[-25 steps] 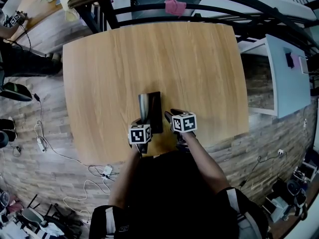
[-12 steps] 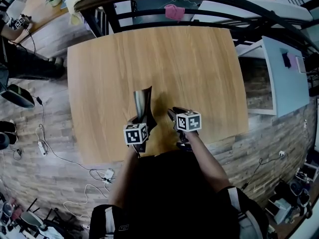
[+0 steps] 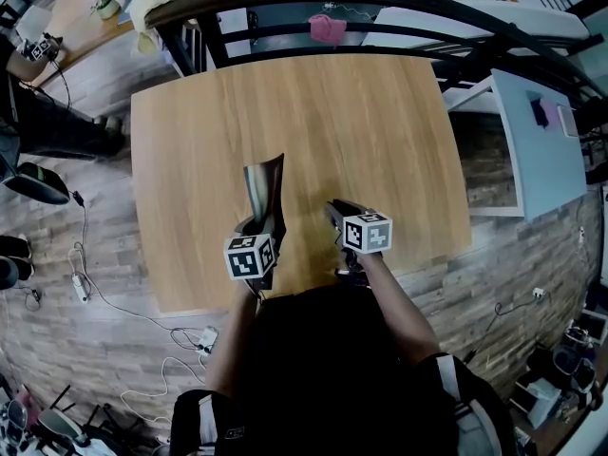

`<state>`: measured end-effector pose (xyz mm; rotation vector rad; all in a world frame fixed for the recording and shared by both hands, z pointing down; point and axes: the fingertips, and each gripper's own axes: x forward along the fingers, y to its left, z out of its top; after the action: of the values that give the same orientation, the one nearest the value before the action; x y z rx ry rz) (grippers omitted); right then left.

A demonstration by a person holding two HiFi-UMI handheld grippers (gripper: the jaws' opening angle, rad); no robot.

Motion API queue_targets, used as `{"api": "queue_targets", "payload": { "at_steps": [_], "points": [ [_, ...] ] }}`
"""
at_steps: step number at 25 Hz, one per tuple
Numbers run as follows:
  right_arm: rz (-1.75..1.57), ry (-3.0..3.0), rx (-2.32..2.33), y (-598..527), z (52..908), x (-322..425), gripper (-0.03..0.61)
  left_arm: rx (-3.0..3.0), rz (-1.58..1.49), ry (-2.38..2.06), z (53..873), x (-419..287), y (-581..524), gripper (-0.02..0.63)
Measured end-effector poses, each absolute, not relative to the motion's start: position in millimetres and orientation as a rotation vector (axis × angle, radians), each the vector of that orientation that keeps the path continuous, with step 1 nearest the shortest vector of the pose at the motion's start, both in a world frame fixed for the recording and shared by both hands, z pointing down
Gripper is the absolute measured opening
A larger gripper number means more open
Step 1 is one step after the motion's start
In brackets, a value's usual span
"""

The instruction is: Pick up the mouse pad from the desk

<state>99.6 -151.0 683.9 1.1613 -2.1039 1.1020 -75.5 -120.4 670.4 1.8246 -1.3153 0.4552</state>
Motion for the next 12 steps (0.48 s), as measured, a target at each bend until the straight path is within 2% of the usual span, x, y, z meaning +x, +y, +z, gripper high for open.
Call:
{"api": "queue_targets", "payload": {
  "at_steps": [12],
  "points": [
    [0.92,-2.257,1.335,-159,610,103,0.055,1.916,0.393,-1.367,611,-85,-117,0.052]
  ]
}}
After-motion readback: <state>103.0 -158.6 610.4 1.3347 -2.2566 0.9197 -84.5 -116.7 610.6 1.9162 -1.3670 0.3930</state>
